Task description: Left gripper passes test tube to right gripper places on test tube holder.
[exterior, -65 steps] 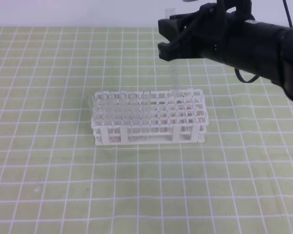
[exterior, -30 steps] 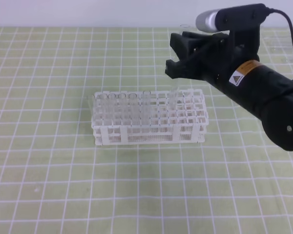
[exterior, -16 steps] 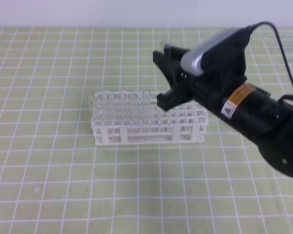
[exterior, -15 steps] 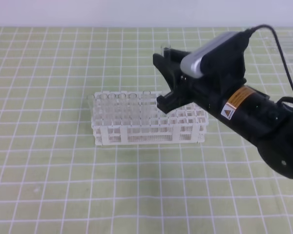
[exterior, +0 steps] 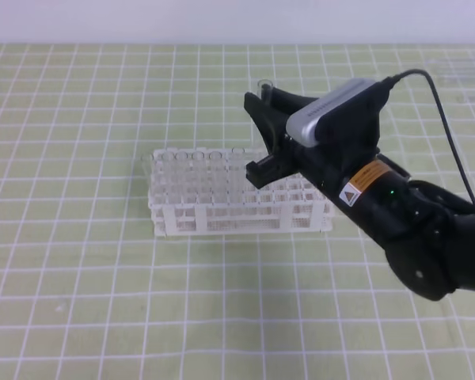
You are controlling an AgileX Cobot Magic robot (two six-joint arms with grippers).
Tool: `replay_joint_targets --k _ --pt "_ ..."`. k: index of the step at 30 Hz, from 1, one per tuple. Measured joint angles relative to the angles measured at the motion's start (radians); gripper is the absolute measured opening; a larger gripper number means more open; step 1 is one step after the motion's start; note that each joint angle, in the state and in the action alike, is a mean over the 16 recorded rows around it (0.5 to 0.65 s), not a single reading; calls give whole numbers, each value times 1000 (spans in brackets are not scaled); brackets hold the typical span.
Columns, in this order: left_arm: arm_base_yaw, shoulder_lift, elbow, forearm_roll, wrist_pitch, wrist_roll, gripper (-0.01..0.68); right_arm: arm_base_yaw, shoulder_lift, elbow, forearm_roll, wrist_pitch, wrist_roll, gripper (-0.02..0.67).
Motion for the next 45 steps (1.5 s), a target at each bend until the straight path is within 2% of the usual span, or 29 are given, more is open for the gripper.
replay_joint_targets --k 9,13,17,27,35,45 --pt "286 -1 0 -1 0 0 1 0 65 0 26 -74 -1 10" --pt "365 -1 0 0 0 0 1 0 78 0 17 -80 0 10" --pt "412 -1 0 0 1 0 1 0 90 0 6 -81 1 10" --pt "439 3 8 2 -38 -11 1 0 128 0 -17 -107 4 10" --pt "439 2 78 3 -185 -53 1 0 148 0 -20 -129 -3 10" --pt "439 2 259 29 -438 -122 1 0 162 1 -29 -134 -19 11"
